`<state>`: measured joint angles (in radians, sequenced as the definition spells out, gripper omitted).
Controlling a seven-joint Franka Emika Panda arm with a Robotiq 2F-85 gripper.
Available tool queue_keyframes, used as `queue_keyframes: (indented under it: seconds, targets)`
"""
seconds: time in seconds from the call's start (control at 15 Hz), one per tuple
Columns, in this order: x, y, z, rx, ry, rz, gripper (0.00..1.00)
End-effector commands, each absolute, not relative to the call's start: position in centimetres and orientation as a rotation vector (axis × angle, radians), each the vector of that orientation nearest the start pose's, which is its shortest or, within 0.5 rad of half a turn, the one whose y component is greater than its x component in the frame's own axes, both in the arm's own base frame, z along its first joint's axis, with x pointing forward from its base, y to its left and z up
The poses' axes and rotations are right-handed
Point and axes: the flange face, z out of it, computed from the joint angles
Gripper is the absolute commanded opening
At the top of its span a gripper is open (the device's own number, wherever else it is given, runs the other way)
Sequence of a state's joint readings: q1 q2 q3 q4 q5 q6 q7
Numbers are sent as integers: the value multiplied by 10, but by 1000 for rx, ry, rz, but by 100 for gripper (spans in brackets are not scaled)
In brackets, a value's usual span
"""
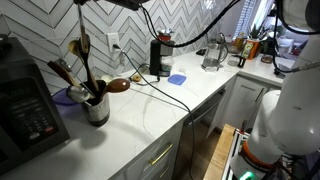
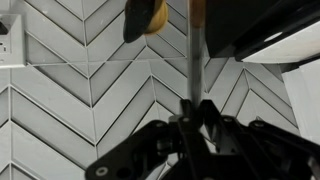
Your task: Put the slotted ladle in the silver holder
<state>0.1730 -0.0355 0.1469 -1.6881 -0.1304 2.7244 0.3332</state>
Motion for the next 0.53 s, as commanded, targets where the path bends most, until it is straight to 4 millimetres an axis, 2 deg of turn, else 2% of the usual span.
queue_keyframes:
  seconds: [0.0, 0.27, 0.47]
  targets:
    - [553, 209, 705, -2583, -334, -1380, 5]
    - [528, 231, 662, -2543, -626, -1268, 5]
    - [514, 246, 645, -2461, -848, -1306, 5]
